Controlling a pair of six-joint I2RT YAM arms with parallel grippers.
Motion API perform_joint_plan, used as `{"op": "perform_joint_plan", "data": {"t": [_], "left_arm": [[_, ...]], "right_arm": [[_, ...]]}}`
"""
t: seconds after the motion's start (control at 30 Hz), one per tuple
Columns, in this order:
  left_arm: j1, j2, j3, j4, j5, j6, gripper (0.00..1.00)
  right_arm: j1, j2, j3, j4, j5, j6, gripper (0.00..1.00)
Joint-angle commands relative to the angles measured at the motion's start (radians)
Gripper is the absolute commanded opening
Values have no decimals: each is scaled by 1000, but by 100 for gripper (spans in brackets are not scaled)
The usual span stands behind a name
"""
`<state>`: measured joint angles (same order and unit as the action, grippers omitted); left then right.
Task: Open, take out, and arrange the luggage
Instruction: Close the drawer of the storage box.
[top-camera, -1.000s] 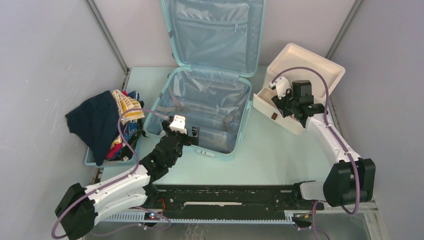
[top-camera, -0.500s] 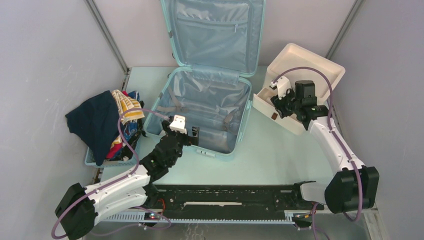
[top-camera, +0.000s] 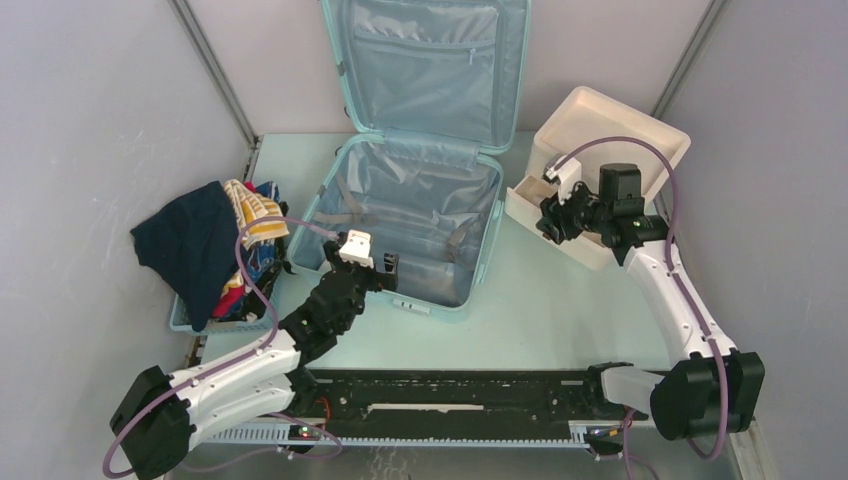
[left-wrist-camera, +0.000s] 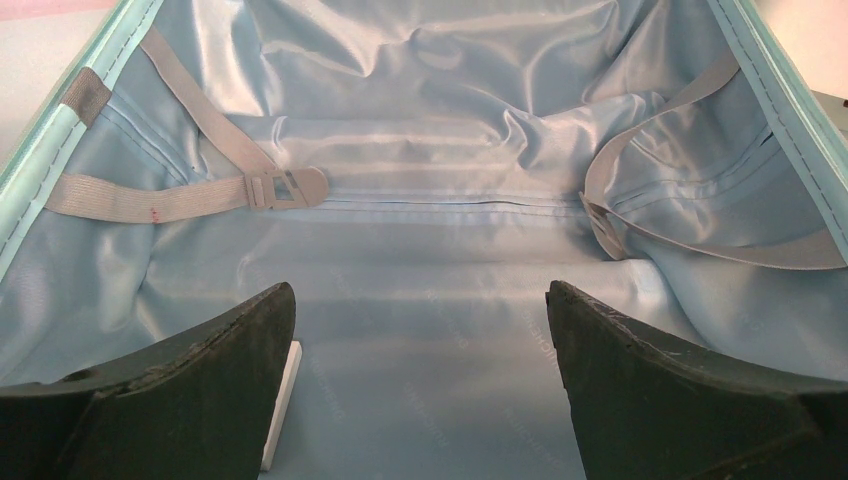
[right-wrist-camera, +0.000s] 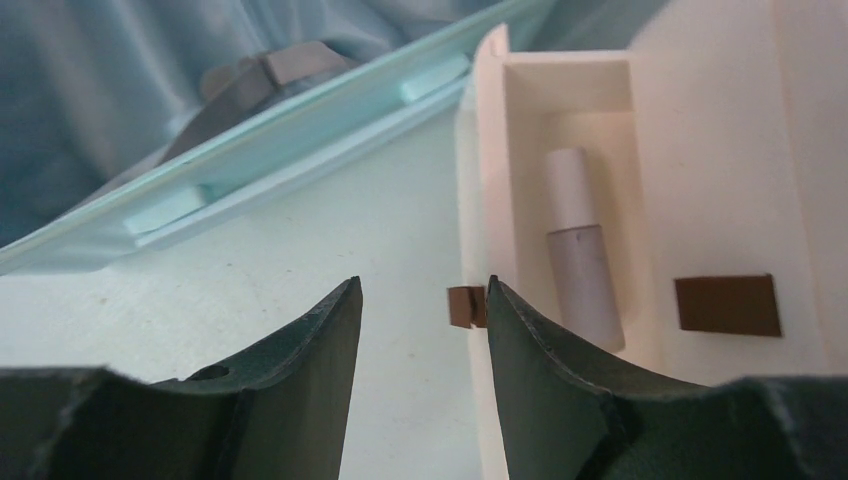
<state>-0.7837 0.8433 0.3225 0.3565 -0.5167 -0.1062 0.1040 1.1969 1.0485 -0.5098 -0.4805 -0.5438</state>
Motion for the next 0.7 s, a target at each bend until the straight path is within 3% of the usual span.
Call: {"op": "perform_joint_plan", "data": {"t": [0.0, 0.3, 0.67], "left_arm": [[6, -2, 3, 36, -2, -16, 100], [6, 4, 6, 34, -2, -15, 100], [6, 5, 6, 35, -2, -15, 100]], "right_arm": [[-9, -32, 32, -28, -153, 11, 57], [-9, -28, 33, -77, -353, -31, 59], [-5, -10, 33, -111, -429, -68, 60]]}}
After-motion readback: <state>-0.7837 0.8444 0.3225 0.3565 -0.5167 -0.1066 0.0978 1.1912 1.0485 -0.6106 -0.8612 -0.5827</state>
